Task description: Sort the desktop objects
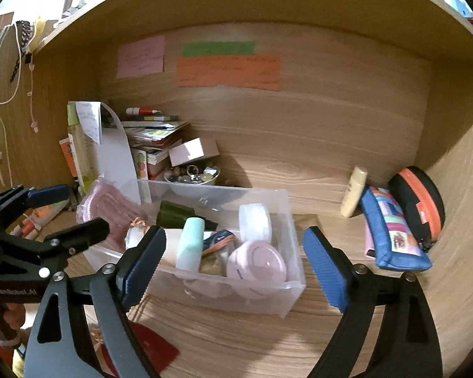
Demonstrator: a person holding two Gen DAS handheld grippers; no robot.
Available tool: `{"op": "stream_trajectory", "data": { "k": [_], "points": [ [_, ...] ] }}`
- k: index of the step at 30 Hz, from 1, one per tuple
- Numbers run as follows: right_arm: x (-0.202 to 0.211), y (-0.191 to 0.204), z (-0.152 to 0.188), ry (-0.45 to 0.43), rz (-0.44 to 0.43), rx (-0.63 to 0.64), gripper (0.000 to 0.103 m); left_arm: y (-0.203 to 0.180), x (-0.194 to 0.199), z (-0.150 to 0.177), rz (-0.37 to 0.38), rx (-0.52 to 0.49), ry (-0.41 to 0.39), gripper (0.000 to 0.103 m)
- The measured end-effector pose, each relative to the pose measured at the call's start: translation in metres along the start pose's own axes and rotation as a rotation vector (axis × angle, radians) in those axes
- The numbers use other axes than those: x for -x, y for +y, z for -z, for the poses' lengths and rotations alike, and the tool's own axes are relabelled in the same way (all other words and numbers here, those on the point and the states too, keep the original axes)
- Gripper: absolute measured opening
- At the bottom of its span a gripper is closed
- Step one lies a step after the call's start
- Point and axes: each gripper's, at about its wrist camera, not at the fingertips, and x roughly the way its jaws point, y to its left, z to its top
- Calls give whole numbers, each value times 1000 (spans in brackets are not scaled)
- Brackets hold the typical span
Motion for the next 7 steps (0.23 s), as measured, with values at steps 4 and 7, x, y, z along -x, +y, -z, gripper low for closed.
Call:
{"op": "stream_trajectory", "data": {
  "k": [4, 7],
  "points": [
    [4, -1, 2, 3, 0, -5, 88, 1, 3, 0, -10, 15, -19, 92],
    [7, -1, 5, 8, -5, -10, 88, 2, 3, 0, -13, 26, -8, 92]
  ]
}}
